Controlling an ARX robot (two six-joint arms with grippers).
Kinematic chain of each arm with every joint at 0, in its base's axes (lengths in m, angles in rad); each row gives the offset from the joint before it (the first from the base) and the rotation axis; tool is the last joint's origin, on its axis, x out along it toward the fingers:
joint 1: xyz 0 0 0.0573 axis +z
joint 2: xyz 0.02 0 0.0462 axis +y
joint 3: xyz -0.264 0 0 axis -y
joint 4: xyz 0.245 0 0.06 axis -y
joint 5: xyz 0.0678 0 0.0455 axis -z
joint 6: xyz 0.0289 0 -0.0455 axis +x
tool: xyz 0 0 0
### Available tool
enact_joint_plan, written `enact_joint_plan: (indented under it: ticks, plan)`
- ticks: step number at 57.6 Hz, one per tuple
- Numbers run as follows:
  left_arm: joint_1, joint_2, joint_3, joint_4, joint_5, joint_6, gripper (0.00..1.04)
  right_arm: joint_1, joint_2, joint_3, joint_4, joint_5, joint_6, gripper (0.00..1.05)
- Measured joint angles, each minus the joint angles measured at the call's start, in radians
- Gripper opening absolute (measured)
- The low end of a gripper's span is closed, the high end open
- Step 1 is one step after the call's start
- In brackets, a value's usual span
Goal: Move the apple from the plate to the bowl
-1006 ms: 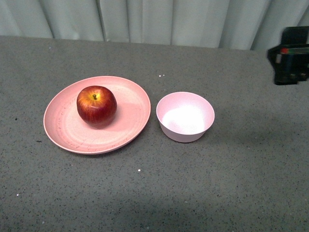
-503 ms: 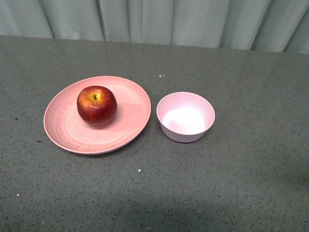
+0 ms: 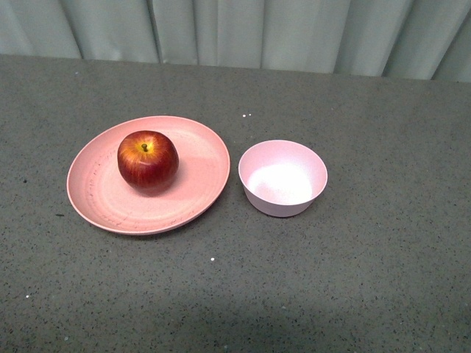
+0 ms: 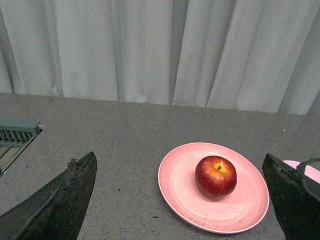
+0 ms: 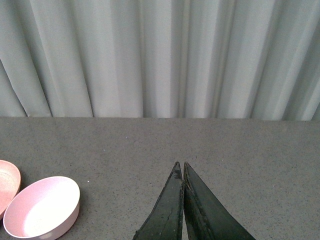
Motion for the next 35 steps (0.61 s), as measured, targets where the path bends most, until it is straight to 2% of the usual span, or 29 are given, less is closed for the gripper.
enact_joint_plan:
  ticks: [13, 35]
  plan:
    - [0.000, 0.000, 0.000, 0.000, 0.000, 0.000, 0.98, 0.000, -0.162, -0.002, -0.148, 0.000, 0.000, 0.01]
    - [0.000, 0.000, 0.000, 0.000, 0.000, 0.000, 0.98, 0.000, -0.329, -0.002, -0.308, 0.000, 0.000, 0.01]
